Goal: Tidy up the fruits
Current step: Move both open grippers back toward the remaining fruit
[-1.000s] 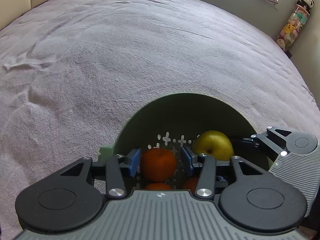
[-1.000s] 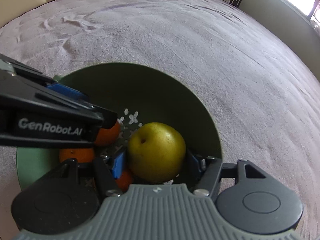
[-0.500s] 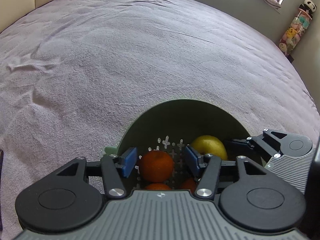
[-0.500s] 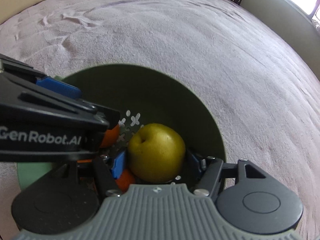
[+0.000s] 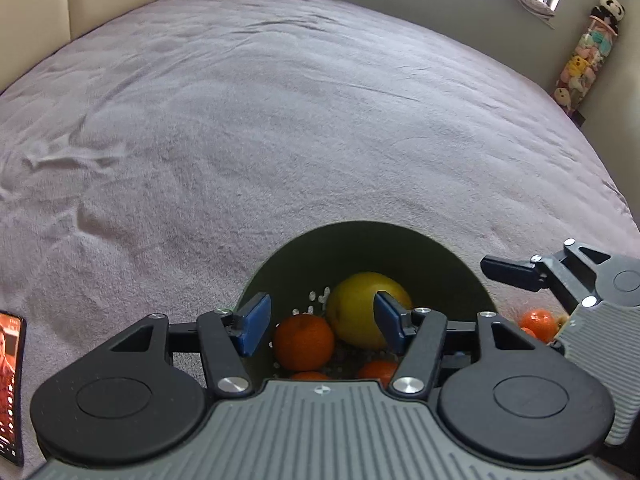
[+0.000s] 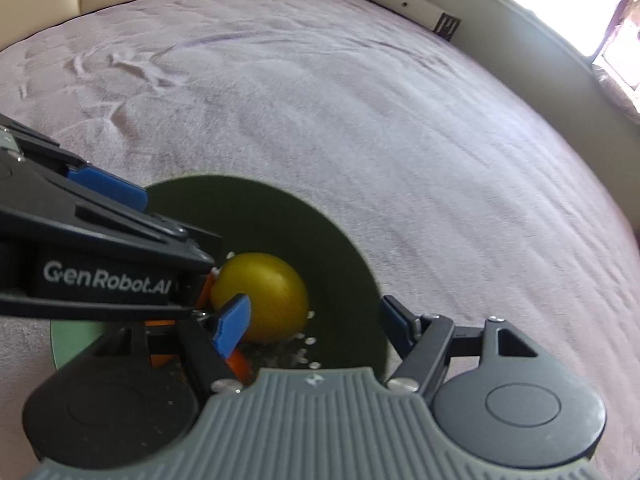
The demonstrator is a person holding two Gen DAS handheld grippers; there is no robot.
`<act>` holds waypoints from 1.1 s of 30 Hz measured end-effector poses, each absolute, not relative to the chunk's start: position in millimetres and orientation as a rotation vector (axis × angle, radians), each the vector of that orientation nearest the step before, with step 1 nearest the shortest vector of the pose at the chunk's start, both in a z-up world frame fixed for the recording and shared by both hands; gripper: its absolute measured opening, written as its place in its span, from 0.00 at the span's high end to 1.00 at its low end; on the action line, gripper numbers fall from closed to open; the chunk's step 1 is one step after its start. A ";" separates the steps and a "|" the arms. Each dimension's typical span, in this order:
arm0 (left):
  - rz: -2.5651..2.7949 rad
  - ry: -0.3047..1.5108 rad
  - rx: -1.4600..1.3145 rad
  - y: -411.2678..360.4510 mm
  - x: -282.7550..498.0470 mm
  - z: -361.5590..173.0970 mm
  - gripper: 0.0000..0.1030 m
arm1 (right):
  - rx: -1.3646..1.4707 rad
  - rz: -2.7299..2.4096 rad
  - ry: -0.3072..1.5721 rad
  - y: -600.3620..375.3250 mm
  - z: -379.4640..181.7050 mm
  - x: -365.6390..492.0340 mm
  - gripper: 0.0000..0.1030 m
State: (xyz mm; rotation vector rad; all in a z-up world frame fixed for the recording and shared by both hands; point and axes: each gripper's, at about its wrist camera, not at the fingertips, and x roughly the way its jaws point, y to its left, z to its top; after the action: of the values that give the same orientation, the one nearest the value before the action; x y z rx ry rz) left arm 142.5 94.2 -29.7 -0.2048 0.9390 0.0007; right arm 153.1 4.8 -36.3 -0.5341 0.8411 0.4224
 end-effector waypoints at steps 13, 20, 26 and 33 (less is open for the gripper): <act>-0.133 0.830 -0.119 55.9 120.4 3.5 0.31 | -0.386 0.274 0.760 -49.6 7.4 94.8 0.25; -0.226 0.856 -0.099 24.7 101.1 6.4 0.31 | -0.294 0.139 0.812 -89.4 8.7 65.1 0.23; -0.283 0.925 -0.035 -9.0 81.8 -7.1 0.31 | -0.186 0.051 0.882 -120.9 1.4 43.1 0.23; -0.300 0.983 -0.009 -28.1 66.5 -27.3 0.31 | -0.030 -0.069 0.980 -158.8 -20.7 27.1 0.22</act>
State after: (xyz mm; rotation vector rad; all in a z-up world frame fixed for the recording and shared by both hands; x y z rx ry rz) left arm 66.5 -28.1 -27.3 -0.0089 0.9827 -0.3000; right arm 27.1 -158.8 -20.7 -0.0298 0.9795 -0.0688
